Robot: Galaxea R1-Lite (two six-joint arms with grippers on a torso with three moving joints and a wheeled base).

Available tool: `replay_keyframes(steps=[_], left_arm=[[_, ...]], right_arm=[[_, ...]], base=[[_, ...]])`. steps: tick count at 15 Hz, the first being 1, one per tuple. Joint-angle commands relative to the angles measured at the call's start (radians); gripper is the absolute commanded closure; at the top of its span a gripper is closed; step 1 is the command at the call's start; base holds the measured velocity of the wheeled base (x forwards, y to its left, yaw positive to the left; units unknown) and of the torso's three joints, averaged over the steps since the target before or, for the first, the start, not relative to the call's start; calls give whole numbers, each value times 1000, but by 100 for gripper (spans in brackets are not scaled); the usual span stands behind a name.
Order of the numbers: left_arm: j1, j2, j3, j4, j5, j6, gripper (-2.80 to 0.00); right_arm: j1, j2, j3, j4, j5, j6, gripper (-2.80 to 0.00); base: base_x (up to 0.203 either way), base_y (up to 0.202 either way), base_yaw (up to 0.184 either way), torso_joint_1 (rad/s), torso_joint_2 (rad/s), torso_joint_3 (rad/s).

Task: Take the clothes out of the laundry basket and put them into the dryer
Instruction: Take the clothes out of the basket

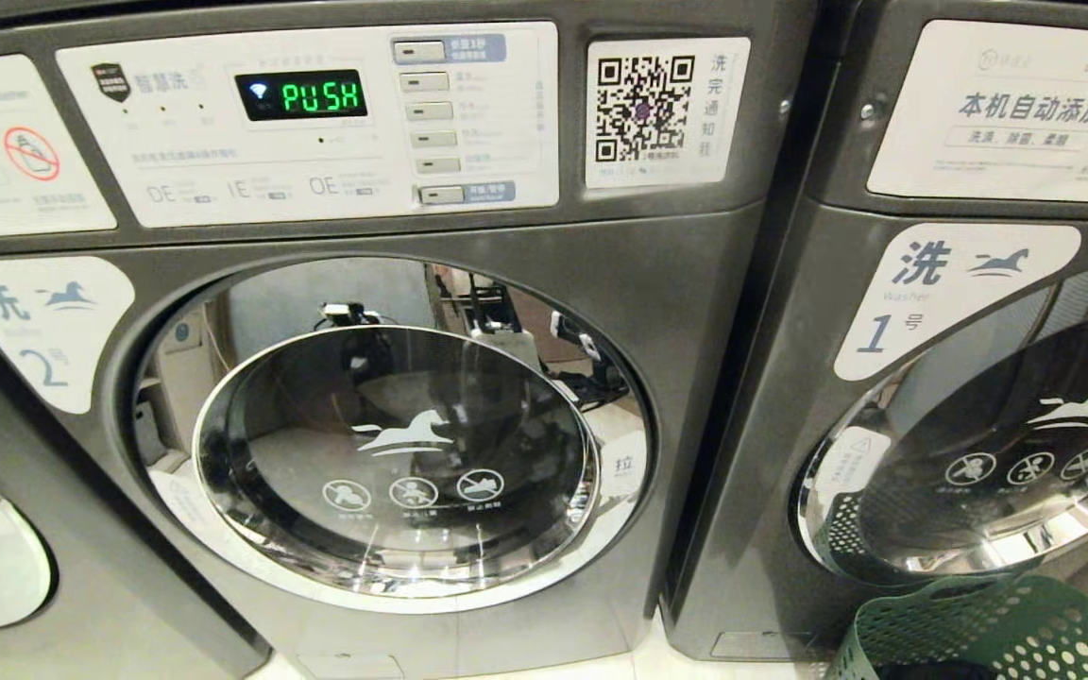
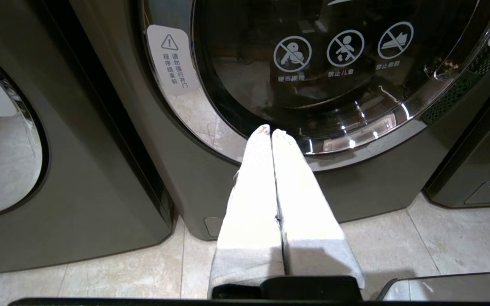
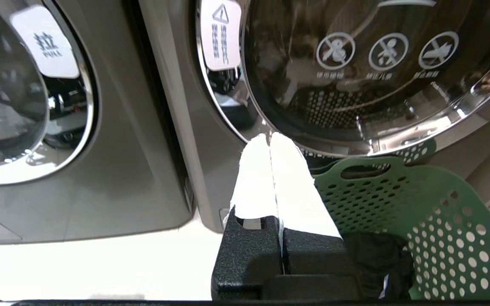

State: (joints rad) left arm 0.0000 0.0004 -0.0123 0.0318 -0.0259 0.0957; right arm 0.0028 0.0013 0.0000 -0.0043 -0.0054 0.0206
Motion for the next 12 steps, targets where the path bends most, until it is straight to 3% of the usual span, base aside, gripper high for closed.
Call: replay_keyframes(steps=[1, 12], left_arm=[[0, 0, 0, 0, 0, 1, 0], [0, 0, 0, 0, 0, 1, 0]], right_arm=[[0, 0, 0, 0, -1, 1, 0], [0, -1, 0, -1, 1, -1, 0]], base=[[0, 0, 0, 2, 0, -192], [0, 0, 0, 3, 5, -199]])
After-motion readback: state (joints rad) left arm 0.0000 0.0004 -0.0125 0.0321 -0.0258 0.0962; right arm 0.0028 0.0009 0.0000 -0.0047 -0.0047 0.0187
